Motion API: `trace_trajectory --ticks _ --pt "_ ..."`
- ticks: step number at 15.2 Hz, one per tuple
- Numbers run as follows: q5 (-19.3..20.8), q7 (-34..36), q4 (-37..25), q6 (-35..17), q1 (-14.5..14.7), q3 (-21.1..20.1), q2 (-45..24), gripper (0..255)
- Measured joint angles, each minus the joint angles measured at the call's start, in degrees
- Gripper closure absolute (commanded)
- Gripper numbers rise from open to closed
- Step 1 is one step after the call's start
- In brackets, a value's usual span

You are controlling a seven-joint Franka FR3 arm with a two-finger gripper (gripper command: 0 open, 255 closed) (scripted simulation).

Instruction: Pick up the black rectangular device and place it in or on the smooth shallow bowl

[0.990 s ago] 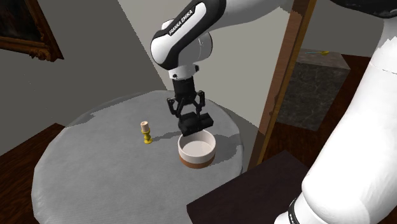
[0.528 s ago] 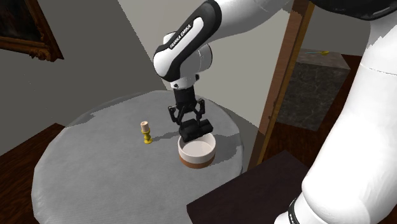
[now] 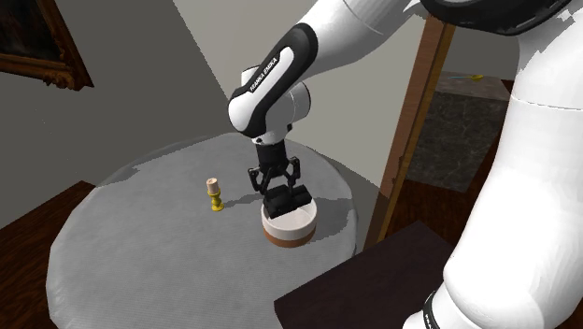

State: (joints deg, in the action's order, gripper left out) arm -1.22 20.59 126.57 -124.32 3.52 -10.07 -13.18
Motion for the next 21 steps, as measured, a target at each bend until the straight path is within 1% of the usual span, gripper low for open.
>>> trace_trajectory --ticks 5,6,12,17,21 --pt "0.03 0.03 0.07 -0.27 0.02 0.0 -0.17 255" --pt "0.03 0.04 0.07 -0.28 0.02 0.0 -0.17 0" --pt "0.03 0.04 0.07 -0.29 0.03 0.0 -0.17 0" --pt "-0.32 -0.23 -3.81 5.99 -0.21 -0.04 2.33 0" --pt "-0.37 -0.28 -4.26 6.89 -0.25 -0.04 2.72 0"
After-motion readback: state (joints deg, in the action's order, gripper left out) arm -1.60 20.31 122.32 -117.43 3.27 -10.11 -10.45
